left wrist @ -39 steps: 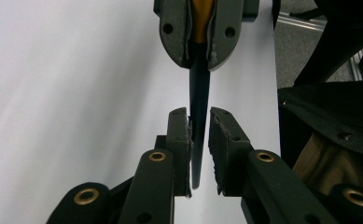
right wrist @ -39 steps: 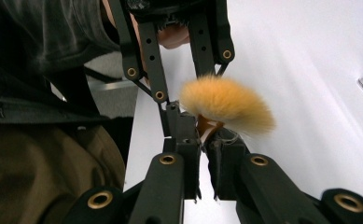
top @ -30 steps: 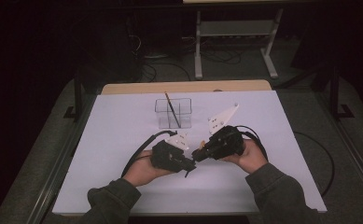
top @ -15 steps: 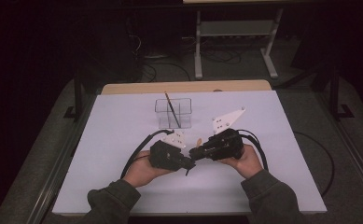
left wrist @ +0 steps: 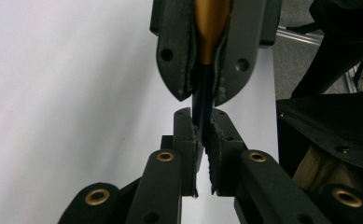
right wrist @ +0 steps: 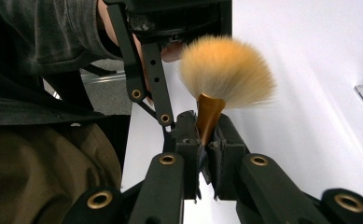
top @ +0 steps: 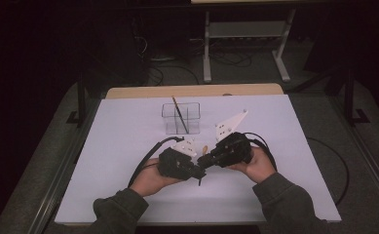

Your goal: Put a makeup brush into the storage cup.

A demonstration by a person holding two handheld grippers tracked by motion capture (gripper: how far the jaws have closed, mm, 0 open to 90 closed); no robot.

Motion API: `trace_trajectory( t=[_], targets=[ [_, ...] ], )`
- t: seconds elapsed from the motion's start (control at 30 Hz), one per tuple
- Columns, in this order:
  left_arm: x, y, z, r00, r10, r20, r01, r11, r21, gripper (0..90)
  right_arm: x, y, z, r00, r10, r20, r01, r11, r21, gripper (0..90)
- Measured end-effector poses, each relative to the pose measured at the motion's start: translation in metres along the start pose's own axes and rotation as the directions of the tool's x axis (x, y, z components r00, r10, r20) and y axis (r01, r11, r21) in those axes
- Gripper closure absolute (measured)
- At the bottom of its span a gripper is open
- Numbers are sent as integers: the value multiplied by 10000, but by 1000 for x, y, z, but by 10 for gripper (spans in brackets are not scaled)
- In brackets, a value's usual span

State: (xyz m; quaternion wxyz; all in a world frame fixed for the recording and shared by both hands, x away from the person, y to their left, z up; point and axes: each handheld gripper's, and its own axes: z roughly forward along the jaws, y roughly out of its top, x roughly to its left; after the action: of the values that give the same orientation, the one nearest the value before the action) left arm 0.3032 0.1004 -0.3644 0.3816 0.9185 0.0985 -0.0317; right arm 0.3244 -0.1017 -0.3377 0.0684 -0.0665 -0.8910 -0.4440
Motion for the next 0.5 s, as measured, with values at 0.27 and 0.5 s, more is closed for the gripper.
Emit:
trace_trajectory(
  t=[0.27, 0.5],
  targets=[
    [3, -3, -5, 9993, -341, -134, 333, 9979, -554, 838, 0, -4, -3, 9997, 233, 96, -223, 9952, -950, 764],
    [3, -5, -4, 9993, -349, -110, 345, 9986, -389, 827, 1, -6, -3, 9996, 88, 271, -54, 9926, -1217, 823]
  ],
)
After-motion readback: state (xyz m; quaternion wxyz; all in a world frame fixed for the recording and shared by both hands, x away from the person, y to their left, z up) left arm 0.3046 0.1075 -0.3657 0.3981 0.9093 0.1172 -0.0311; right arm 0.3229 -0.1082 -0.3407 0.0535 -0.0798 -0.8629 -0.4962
